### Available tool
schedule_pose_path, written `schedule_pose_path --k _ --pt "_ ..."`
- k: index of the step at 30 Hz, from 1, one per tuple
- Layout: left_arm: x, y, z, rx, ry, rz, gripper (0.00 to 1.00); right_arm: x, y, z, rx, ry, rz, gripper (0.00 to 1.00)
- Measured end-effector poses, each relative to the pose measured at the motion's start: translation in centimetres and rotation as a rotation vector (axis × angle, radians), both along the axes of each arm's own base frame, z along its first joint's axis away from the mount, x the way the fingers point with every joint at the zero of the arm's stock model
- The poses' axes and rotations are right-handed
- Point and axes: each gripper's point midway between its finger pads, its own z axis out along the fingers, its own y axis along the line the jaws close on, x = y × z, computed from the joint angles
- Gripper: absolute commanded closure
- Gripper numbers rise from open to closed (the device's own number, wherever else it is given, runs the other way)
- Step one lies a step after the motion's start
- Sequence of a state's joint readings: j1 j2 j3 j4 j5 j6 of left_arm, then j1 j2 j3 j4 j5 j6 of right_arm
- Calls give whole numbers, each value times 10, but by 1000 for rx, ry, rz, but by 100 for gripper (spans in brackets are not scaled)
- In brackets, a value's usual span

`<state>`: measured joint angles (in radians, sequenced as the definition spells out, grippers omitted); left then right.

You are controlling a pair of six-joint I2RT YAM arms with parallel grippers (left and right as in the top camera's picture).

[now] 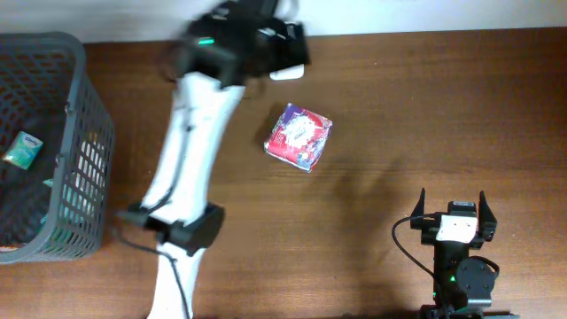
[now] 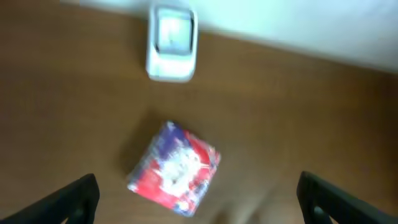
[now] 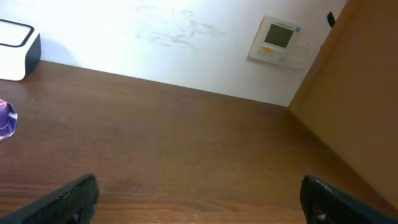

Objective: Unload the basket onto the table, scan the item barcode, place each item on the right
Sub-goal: 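Lift the pink floral tissue pack out and place it on the table, then reach the left gripper into the basket and grasp the white tube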

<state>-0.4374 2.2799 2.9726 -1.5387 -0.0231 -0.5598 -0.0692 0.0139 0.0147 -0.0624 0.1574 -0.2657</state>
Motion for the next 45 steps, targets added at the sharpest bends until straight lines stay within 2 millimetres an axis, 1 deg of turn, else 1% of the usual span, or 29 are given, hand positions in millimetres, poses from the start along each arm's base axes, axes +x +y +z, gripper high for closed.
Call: schedule_pose_path --k 1,2,3,4,6,7,8,9,10,11,12,13,14,16,18,19,21,24,25,26,28,31,32,34,36,38,41,43,45 --pt "-6 26 30 -8 -63 25 1 0 0 0 0 0 0 1" --pt "-16 74 68 -9 -146 98 1 0 0 0 0 0 0 2" --pt "-23 113 90 -1 -199 172 1 0 0 0 0 0 0 2" --pt "-37 165 109 22 -234 286 1 0 0 0 0 0 0 2" --pt "-59 253 120 76 -247 484 1 0 0 0 0 0 0 2" --pt "-65 291 120 104 -244 572 1 0 0 0 0 0 0 2" --pt "-69 312 118 117 -233 620 1 0 0 0 0 0 0 2" --pt "-76 341 114 131 -214 688 1 0 0 0 0 0 0 1" --pt "-88 380 101 149 -157 784 1 0 0 0 1 -1 0 2" --pt "-93 398 89 152 -108 826 1 0 0 0 0 0 0 1" --pt "-102 424 60 154 8 878 1 0 0 0 0 0 0 1" --pt "-105 436 46 152 53 904 0 0 0 0 0 0 0 1" --pt "-109 455 19 146 139 936 3 0 0 0 0 0 0 1" --pt "-117 477 -24 129 271 971 4 0 0 0 0 0 0 1" --pt "-125 482 -64 110 396 974 5 0 0 0 0 0 0 1" --pt "-124 482 -77 115 427 953 6 0 0 0 0 0 0 1" --pt "-122 483 -101 138 473 890 10 0 0 0 0 0 0 2" --pt "-121 481 -130 162 528 784 11 0 0 0 0 0 0 1" --pt "-118 477 -138 154 531 728 10 0 0 0 0 0 0 2" --pt "-115 473 -144 146 529 675 11 0 0 0 0 0 0 1" --pt "-109 459 -160 112 526 533 15 0 0 0 0 0 0 1" --pt "-104 456 -171 114 509 462 4 0 0 0 0 0 0 2" --pt "-105 453 -181 114 520 427 4 0 0 0 0 0 0 1" --pt "-107 451 -191 119 531 392 1 0 0 0 0 0 0 1" --pt "-110 441 -207 96 545 316 1 0 0 0 0 0 0 1" --pt "-103 434 -211 72 500 245 4 0 0 0 1 -1 0 1" --pt "-104 431 -223 60 493 214 8 0 0 0 0 0 0 2" --pt "-105 432 -233 69 499 210 14 0 0 0 0 0 0 1" --pt "-107 432 -240 74 507 206 12 0 0 0 0 0 0 1"
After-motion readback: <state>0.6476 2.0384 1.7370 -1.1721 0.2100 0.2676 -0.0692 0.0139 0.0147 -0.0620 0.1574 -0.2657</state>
